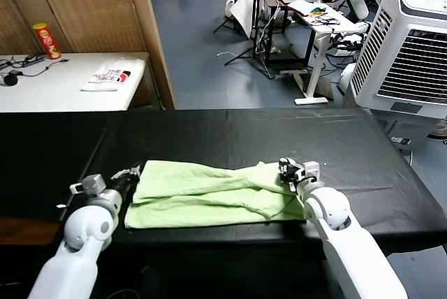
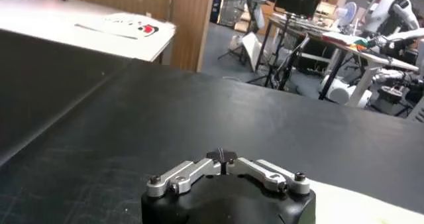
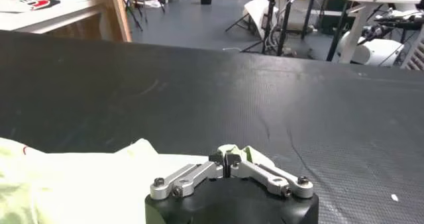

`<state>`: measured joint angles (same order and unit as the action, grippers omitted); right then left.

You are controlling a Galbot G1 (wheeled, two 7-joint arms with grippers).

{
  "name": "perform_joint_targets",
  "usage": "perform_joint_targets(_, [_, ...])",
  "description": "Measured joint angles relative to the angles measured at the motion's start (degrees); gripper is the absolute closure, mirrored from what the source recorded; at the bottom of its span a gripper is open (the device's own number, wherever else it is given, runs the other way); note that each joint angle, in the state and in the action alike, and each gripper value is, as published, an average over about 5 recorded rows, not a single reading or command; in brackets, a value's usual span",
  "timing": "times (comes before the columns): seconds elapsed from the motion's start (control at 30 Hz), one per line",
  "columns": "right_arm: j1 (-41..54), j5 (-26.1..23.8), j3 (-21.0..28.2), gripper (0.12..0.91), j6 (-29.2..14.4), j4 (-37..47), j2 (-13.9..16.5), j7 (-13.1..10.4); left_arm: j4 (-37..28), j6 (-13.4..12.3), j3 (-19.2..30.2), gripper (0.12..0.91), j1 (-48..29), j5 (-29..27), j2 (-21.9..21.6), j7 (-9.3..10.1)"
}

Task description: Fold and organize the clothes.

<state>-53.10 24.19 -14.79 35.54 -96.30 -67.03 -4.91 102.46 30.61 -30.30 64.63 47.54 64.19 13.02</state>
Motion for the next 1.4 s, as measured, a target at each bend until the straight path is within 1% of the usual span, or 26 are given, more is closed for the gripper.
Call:
perform_joint_targets(0.1, [0.0, 0.0, 0.2, 0.894, 0.1, 0.0, 0.1, 0.1, -0.7, 1.0, 0.6, 0.481, -0.6, 1.6, 0.1, -0.09])
perform_joint_targets(0.2, [0.0, 0.0, 0.3, 0.894, 0.2, 0.0, 0.0, 0.1, -1.4, 1.3, 1.1, 0.326, -1.1, 2.2, 0.3, -0.31])
perform_joint_targets(0.27, [0.0, 0.0, 0.3, 0.894, 0.2, 0.0, -0.1, 0.1, -1.7, 1.4, 1.4, 0.263, -1.3, 2.2, 0.3, -0.48])
perform_joint_targets(0.3, [0.0, 0.0, 0.3, 0.894, 0.2, 0.0, -0.1, 0.1, -1.9, 1.4, 1.5, 0.248, -1.4, 2.1, 0.4, -0.54])
perform_joint_targets(0.37, [0.1, 0.0, 0.3, 0.894, 0.2, 0.1, -0.2, 0.1, -2.1, 1.4, 1.7, 0.250, -1.5, 2.0, 0.5, -0.60])
perform_joint_targets(0.4, [0.1, 0.0, 0.3, 0.894, 0.3, 0.1, -0.2, 0.1, -2.2, 1.3, 1.7, 0.260, -1.6, 1.9, 0.6, -0.62])
perform_joint_targets(0.43, [0.1, 0.0, 0.3, 0.894, 0.3, 0.1, -0.1, 0.1, -2.3, 1.2, 1.7, 0.286, -1.6, 1.9, 0.7, -0.64])
perform_joint_targets(0.5, [0.2, 0.0, 0.3, 0.894, 0.3, 0.2, -0.1, 0.1, -2.3, 1.1, 1.7, 0.372, -1.5, 1.8, 0.8, -0.71])
perform_joint_targets(0.53, [0.2, 0.0, 0.3, 0.894, 0.3, 0.2, -0.1, 0.1, -2.3, 1.1, 1.7, 0.423, -1.5, 1.8, 0.9, -0.74])
perform_joint_targets(0.57, [0.3, 0.0, 0.3, 0.894, 0.3, 0.2, -0.1, 0.1, -2.4, 1.0, 1.7, 0.489, -1.4, 1.7, 1.0, -0.77])
perform_joint_targets(0.63, [0.4, 0.0, 0.3, 0.894, 0.3, 0.3, -0.1, 0.1, -2.4, 0.9, 1.7, 0.590, -1.4, 1.5, 1.2, -0.80])
perform_joint_targets(0.67, [0.4, 0.0, 0.3, 0.894, 0.3, 0.4, -0.1, 0.1, -2.4, 0.9, 1.7, 0.657, -1.3, 1.3, 1.4, -0.79])
perform_joint_targets(0.77, [0.5, 0.0, 0.2, 0.894, 0.3, 0.5, -0.1, 0.0, -2.2, 0.5, 1.7, 0.814, -1.1, 0.2, 1.9, -0.57])
perform_joint_targets(0.8, [0.5, -0.1, 0.1, 0.894, 0.3, 0.5, -0.1, -0.2, -2.1, 0.2, 1.7, 0.854, -0.9, -0.3, 2.1, -0.42])
perform_joint_targets(0.87, [0.4, -0.3, -0.2, 0.894, 0.1, 0.6, -0.2, -0.5, -1.7, -0.2, 1.5, 0.896, -0.5, -1.5, 2.4, -0.04])
perform_joint_targets(0.9, [0.3, -0.4, -0.3, 0.894, 0.1, 0.7, -0.2, -0.7, -1.5, -0.5, 1.4, 0.901, -0.2, -2.1, 2.5, 0.15])
perform_joint_targets(1.13, [-0.1, -1.1, -1.1, 0.894, -0.9, 1.5, -0.2, -1.3, 1.1, -1.2, 0.0, 0.901, 2.3, -6.3, 2.9, 1.05])
perform_joint_targets(1.23, [0.0, -0.9, -1.1, 0.894, -1.0, 1.7, -0.2, -1.0, 2.2, -0.8, -0.6, 0.901, 3.3, -7.3, 2.9, 1.02])
perform_joint_targets(1.4, [-0.1, 0.0, -1.0, 0.894, -0.1, 1.1, 0.0, 0.2, 4.0, 1.2, -1.3, 0.901, 4.8, -7.5, 2.8, 0.79])
